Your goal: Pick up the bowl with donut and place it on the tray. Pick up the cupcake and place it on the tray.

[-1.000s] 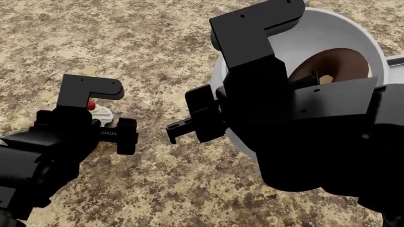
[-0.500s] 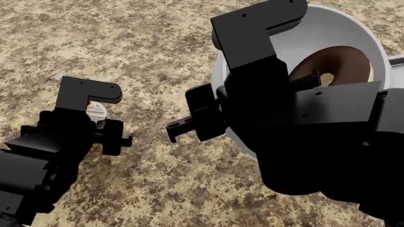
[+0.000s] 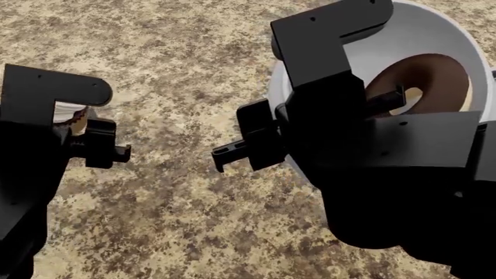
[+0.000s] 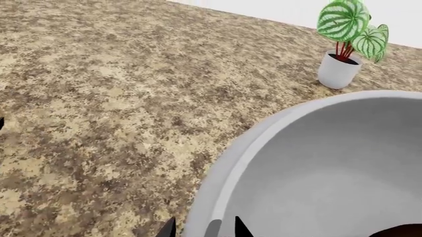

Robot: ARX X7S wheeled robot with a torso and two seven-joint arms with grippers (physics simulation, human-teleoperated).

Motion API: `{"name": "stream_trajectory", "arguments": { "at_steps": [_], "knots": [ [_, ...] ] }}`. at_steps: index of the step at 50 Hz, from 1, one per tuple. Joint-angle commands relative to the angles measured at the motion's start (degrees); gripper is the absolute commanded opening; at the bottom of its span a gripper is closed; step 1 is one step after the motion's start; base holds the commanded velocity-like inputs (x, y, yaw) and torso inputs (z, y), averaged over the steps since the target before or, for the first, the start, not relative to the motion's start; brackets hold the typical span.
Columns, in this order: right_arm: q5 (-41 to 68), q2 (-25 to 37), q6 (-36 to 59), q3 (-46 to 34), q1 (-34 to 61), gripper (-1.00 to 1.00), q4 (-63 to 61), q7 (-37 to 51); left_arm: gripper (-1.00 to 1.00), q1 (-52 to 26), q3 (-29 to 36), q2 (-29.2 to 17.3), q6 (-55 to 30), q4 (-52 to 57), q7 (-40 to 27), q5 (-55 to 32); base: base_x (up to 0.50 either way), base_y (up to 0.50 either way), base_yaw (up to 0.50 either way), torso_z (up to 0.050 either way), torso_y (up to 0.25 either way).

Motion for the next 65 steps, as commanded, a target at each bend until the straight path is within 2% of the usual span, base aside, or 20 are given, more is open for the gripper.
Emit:
{"name": "stream_trajectory", "arguments": {
  "at_steps": [1,17,65],
  "knots": [
    [-2.9,-0.3,-1.9,1.0,-0.3,-1.00,2.5,-3.2,-1.00,3.4,0.6,0.3,-2.6,10.5,0.9,-1.0,-0.13,-0.48,0.00,0.000,0.000],
    [-5.2,-0.9,-3.8,0.0,-1.4,-1.00,3.6,-6.6,-1.00,4.4,1.9,-0.3,-1.8,11.1,0.5,-1.9,-0.13,-0.48,0.00,0.000,0.001],
    [-5.0,-1.1,-7.4,1.7,-2.2,-1.00,3.7,-6.3,-1.00,5.8,2.0,-2.0,0.3,10.8,-0.7,-3.9,-0.13,-0.48,0.00,0.000,0.001]
  ]
}}
